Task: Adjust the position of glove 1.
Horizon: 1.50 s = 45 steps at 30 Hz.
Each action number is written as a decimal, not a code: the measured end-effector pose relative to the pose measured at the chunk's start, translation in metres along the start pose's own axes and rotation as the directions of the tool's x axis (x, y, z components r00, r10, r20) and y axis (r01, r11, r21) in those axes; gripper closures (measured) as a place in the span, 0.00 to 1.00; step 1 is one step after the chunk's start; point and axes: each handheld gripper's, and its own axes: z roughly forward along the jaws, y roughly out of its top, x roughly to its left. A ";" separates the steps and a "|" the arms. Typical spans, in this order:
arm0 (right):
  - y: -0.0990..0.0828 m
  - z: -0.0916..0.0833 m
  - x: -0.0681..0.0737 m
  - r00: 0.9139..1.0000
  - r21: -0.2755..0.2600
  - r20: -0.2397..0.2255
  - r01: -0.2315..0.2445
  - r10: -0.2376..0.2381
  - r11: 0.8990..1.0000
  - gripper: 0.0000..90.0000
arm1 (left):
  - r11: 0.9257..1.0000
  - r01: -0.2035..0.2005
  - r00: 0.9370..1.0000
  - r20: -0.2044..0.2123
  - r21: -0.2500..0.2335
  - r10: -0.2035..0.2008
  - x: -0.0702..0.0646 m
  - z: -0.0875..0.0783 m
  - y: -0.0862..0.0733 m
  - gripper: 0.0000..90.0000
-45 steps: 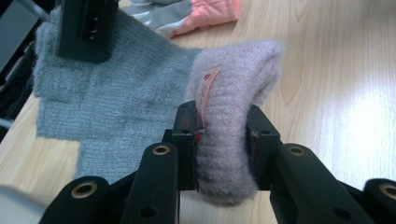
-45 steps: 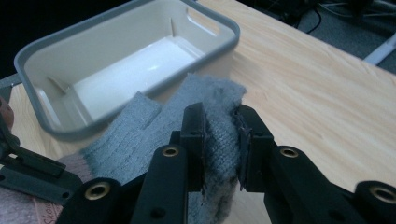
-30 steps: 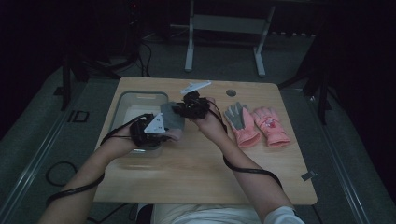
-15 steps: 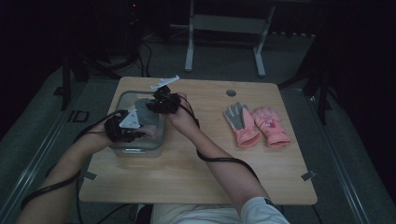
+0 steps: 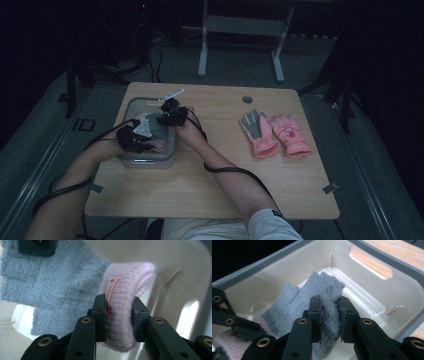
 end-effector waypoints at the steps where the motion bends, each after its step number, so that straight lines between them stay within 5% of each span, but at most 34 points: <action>1: 0.000 0.002 -0.002 1.000 0.003 0.002 -0.005 0.005 1.000 0.83 | 1.000 0.000 1.000 0.005 0.005 0.000 0.002 0.002 0.001 0.78; 10: -0.003 0.009 -0.010 0.999 0.050 0.026 -0.023 0.022 0.998 0.73 | 0.995 -0.010 0.998 0.059 0.101 0.004 0.008 0.019 0.014 0.78; 16: -0.002 -0.018 -0.019 0.998 -0.043 0.031 -0.057 0.059 0.997 0.64 | 0.994 -0.007 0.999 0.054 0.108 0.002 0.011 0.024 0.013 0.76; 20: -0.007 -0.041 -0.030 0.996 -0.088 0.018 -0.091 0.093 0.992 0.57 | 0.992 0.037 0.998 0.036 0.121 -0.042 0.012 0.024 0.014 0.62; 23: -0.013 -0.054 -0.035 0.995 -0.096 0.018 -0.094 0.096 0.991 0.52 | 0.990 0.088 0.996 0.007 0.114 -0.090 0.014 0.022 0.015 0.41; 27: -0.024 -0.069 -0.039 0.997 -0.104 0.007 -0.074 0.075 0.992 0.43 | 0.991 0.131 0.991 0.004 0.033 -0.131 0.015 0.008 0.016 0.25; 32: -0.039 -0.089 -0.044 0.998 -0.114 -0.030 -0.060 0.057 0.992 0.30 | 0.980 0.193 0.981 0.009 -0.050 -0.193 0.013 -0.007 0.027 0.10; 34: -0.045 -0.096 -0.045 0.998 -0.117 -0.046 -0.047 0.042 0.992 0.29 | 0.969 0.231 0.972 0.061 -0.085 -0.226 0.010 -0.009 0.033 0.03; 39: -0.061 -0.111 -0.044 0.998 -0.122 -0.059 -0.010 0.003 0.993 0.21 | 0.964 0.232 0.972 0.072 -0.128 -0.224 -0.004 -0.006 0.050 0.02; 42: -0.069 -0.118 -0.046 0.998 -0.121 -0.059 -0.015 0.007 0.993 0.21 | 0.953 0.245 0.969 0.082 -0.177 -0.234 -0.012 -0.006 0.060 0.02; 45: -0.075 -0.125 -0.050 0.998 -0.125 -0.057 -0.014 0.007 0.992 0.20 | 0.951 0.220 0.975 0.071 -0.219 -0.209 -0.022 -0.009 0.070 0.02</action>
